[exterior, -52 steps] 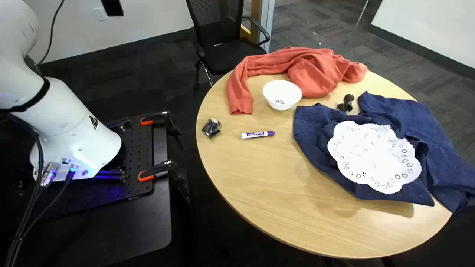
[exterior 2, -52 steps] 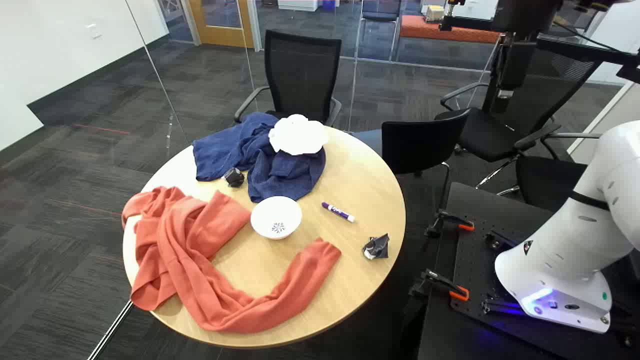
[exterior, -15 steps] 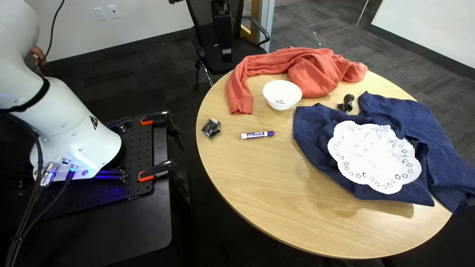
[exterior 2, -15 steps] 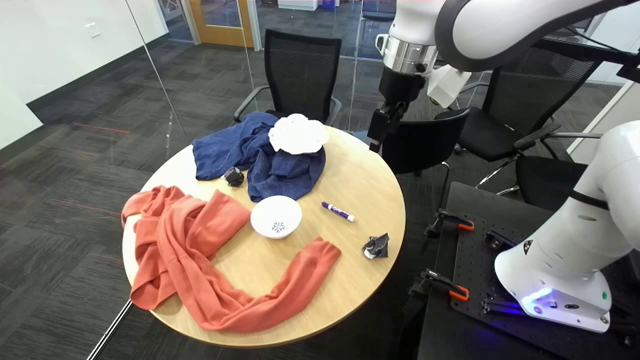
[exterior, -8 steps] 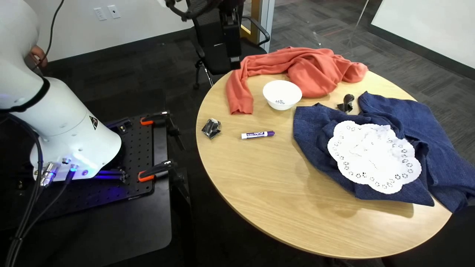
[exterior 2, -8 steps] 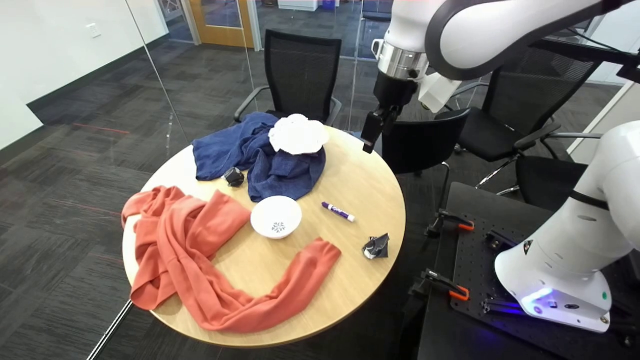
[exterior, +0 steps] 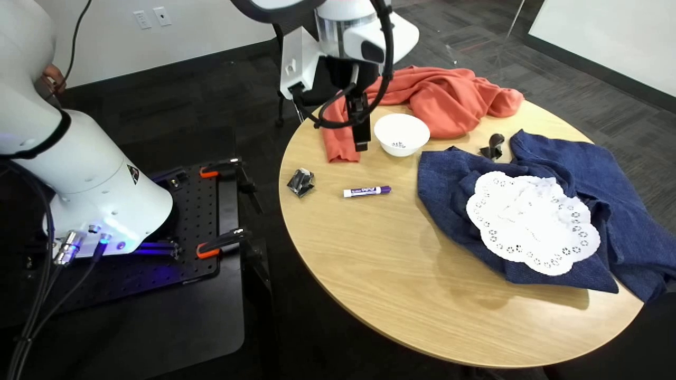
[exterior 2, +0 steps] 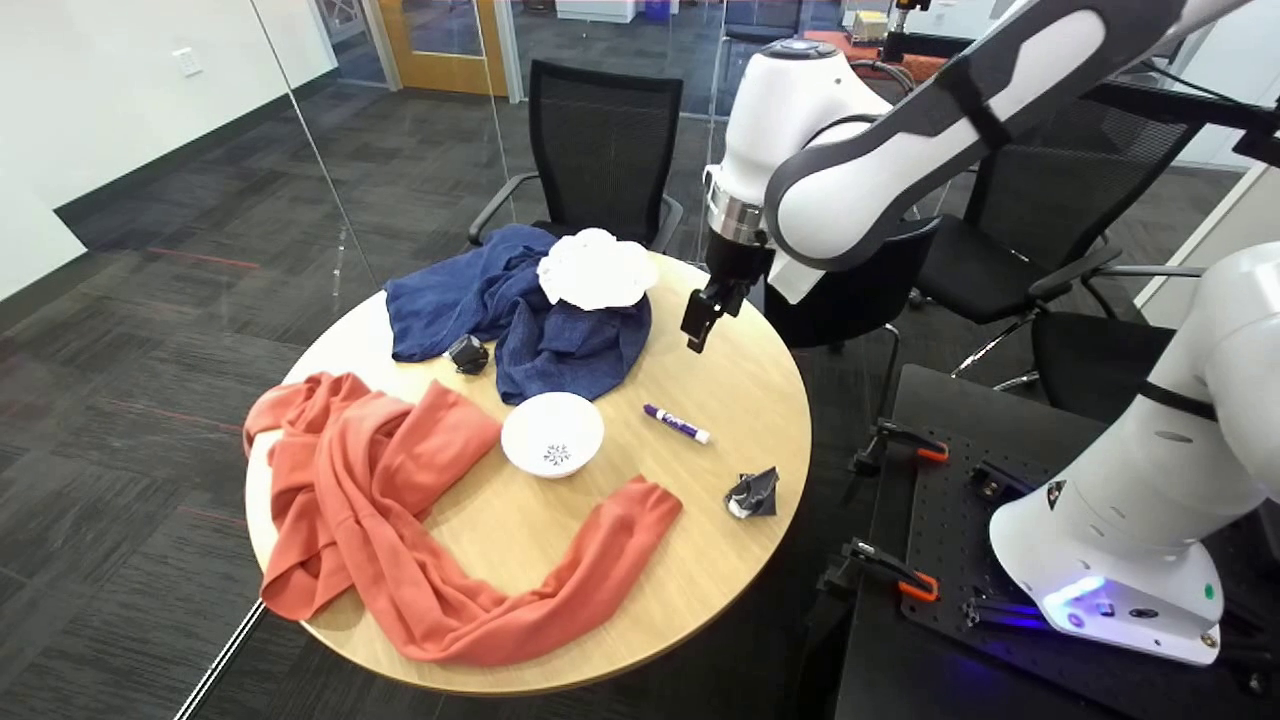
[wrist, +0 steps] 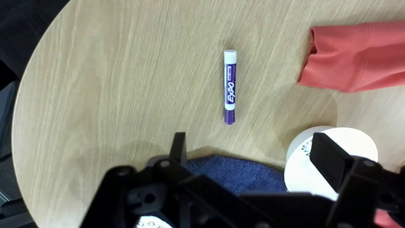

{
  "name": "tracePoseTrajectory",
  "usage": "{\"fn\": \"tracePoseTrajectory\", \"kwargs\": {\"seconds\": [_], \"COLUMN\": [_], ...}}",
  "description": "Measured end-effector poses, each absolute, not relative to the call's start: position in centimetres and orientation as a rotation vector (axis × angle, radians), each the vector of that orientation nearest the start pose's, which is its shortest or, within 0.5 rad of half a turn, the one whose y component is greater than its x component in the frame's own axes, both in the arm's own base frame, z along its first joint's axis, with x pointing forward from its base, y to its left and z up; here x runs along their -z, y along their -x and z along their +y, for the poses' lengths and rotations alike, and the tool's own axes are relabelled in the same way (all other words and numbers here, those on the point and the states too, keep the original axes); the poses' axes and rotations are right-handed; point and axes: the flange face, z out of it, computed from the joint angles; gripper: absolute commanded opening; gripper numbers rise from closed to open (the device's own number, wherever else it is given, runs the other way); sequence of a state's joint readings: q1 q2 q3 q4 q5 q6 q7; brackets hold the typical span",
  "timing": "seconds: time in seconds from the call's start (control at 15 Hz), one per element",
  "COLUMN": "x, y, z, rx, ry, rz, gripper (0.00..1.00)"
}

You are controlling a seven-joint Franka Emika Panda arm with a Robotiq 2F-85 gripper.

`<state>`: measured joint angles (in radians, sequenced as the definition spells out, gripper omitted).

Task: Put the marker in the bowl

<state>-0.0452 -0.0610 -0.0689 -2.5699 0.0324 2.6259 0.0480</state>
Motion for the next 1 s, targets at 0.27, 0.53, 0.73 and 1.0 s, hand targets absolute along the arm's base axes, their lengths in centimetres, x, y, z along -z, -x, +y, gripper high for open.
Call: {"fn": "tracePoseTrajectory", "kwargs": {"seconds": [0.27, 0.53, 0.73, 1.0], "x": [-24.6, -20.9, -18.6, -15.9], "y": [-46.7, -48.6, -50.1, -51.7], "z": [-5.1, -4.9, -4.9, -5.1], "rx": [0.137, 0.093, 0.056, 0.017], "ry": [3.118, 3.127, 3.132, 3.137], "rz": [0.29, 0.293, 0.29, 0.29], "gripper": [1.0, 1.0, 1.0, 1.0]}}
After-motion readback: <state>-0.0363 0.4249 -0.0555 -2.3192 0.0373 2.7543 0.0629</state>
